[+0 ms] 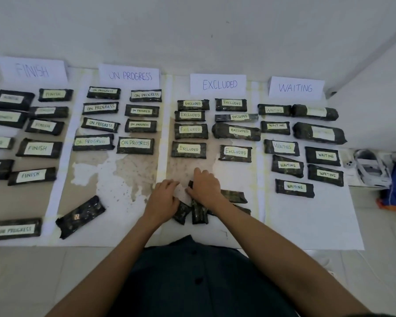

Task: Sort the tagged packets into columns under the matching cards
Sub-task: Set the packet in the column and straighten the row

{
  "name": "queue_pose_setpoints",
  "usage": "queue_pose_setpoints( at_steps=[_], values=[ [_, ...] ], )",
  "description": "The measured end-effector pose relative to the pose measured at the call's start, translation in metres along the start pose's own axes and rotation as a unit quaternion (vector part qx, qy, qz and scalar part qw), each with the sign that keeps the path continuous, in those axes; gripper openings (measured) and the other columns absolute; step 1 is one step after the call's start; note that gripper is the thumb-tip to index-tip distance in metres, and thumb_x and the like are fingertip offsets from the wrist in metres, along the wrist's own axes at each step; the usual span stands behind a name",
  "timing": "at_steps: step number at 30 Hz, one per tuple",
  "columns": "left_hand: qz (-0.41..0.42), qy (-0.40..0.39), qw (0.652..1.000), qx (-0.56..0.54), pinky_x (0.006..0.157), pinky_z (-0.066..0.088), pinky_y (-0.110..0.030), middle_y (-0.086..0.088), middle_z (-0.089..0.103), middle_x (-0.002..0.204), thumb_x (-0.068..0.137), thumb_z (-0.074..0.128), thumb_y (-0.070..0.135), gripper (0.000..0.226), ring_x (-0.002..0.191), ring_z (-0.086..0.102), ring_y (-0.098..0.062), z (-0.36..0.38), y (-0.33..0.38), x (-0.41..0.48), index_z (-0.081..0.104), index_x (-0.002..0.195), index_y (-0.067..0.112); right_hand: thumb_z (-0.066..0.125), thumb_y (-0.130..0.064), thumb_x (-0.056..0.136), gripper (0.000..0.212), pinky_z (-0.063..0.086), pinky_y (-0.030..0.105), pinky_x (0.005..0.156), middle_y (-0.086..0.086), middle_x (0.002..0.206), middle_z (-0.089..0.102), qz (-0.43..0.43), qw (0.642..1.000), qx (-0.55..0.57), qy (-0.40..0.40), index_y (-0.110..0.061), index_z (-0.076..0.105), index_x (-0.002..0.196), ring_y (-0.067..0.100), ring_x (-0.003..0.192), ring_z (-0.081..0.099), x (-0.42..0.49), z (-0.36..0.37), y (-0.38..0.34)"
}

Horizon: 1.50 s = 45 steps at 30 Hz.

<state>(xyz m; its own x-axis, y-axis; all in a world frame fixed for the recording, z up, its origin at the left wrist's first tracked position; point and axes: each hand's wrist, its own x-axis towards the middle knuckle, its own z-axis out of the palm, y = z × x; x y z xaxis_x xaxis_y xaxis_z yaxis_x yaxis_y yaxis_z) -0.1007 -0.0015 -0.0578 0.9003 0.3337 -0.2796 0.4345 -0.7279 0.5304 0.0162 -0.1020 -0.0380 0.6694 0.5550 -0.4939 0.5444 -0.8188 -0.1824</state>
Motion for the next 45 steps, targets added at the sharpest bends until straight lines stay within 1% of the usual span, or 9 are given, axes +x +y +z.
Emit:
queue_pose_setpoints(
  at_steps=[3,7,12,18,25,31,36,43,45],
  values=[
    [0.002,0.000,1.000,-0.007,0.099,0.040,-0.038,-0.012,0.051,0.129,0.084,0.054,0.009,0.048,0.118,0.046,-0.030,-0.004,-0.004,-0.002,0.048,0.132,0.009,0.061,-0.041,0.085,0.052,0.043,0.034,0.075,0.015,0.113,0.053,0.029,0.999,0.043,-0.012,-0.007,0.041,0.118,0.031,0.101,0.054,0.004,-0.005,-0.008],
    [-0.012,0.004,0.996,-0.089,0.098,0.039,-0.032,-0.009,0.051,0.126,0.086,0.056,0.011,0.046,0.117,0.046,-0.026,-0.016,0.007,0.002,0.049,0.131,0.011,0.065,-0.022,0.081,0.032,0.043,0.027,0.062,0.006,0.091,0.051,0.060,0.966,0.250,-0.034,-0.006,0.051,0.104,0.022,0.086,0.052,0.005,-0.025,0.002],
    [-0.098,-0.046,0.966,-0.235,0.078,0.042,-0.020,0.000,0.058,0.120,0.091,0.055,0.017,0.040,0.099,0.055,-0.012,-0.025,0.029,0.013,0.049,0.130,0.018,0.067,-0.010,0.082,0.027,0.051,0.026,0.071,0.010,0.101,0.068,0.082,0.902,0.419,-0.061,-0.009,0.062,0.108,0.018,0.088,0.063,0.004,-0.045,0.032],
    [-0.114,-0.125,0.949,-0.268,0.075,0.044,-0.020,0.002,0.061,0.109,0.091,0.054,0.019,0.038,0.100,0.058,-0.014,-0.024,0.035,0.013,0.050,0.129,0.019,0.068,-0.005,0.082,0.028,0.055,0.037,0.085,0.011,0.097,0.072,0.081,0.857,0.504,-0.062,-0.012,0.061,0.108,0.022,0.089,0.068,-0.005,-0.047,0.043],
    [-0.120,-0.116,0.937,-0.306,0.072,0.048,-0.022,-0.003,0.064,0.106,0.091,0.055,0.022,0.031,0.096,0.061,-0.016,-0.031,0.040,0.011,0.055,0.122,0.016,0.072,-0.009,0.080,0.035,0.049,0.019,0.062,0.009,0.102,0.069,0.065,0.830,0.552,-0.051,-0.011,0.058,0.113,0.014,0.079,0.066,-0.015,-0.049,0.029],
    [-0.170,-0.083,0.907,-0.376,0.065,0.053,-0.023,-0.003,0.066,0.096,0.092,0.055,0.020,0.016,0.082,0.065,-0.014,-0.034,0.045,0.015,0.057,0.106,0.013,0.074,-0.024,0.078,0.048,0.054,0.031,0.077,0.002,0.108,0.061,0.039,0.882,0.467,0.035,-0.021,0.050,0.119,0.018,0.095,0.062,-0.021,-0.036,0.017],
    [-0.252,-0.046,0.853,-0.455,0.066,0.053,-0.027,-0.010,0.068,0.102,0.093,0.053,0.019,0.020,0.083,0.068,-0.019,-0.030,0.040,0.024,0.057,0.110,0.009,0.074,-0.029,0.075,0.057,0.047,0.016,0.071,0.004,0.117,0.051,-0.050,0.939,0.338,0.025,-0.021,0.047,0.125,0.015,0.101,0.054,-0.031,-0.024,0.017],
    [-0.285,-0.032,0.801,-0.525,0.070,0.054,-0.028,-0.012,0.067,0.106,0.092,0.055,0.017,0.028,0.089,0.067,-0.020,-0.019,0.032,0.035,0.056,0.117,0.006,0.071,-0.016,0.074,0.067,0.048,0.037,0.089,0.009,0.119,0.052,-0.104,0.979,0.164,0.064,-0.015,0.043,0.135,0.026,0.107,0.049,-0.016,-0.013,0.023],
    [-0.302,0.011,0.826,-0.476,0.080,0.053,-0.033,-0.007,0.064,0.111,0.089,0.057,0.020,0.032,0.093,0.063,-0.018,-0.017,0.027,0.039,0.053,0.120,0.011,0.066,-0.007,0.076,0.062,0.046,0.040,0.090,0.011,0.124,0.052,-0.111,0.984,0.116,0.078,-0.013,0.046,0.133,0.029,0.108,0.048,-0.002,-0.014,0.025]
  ],
)
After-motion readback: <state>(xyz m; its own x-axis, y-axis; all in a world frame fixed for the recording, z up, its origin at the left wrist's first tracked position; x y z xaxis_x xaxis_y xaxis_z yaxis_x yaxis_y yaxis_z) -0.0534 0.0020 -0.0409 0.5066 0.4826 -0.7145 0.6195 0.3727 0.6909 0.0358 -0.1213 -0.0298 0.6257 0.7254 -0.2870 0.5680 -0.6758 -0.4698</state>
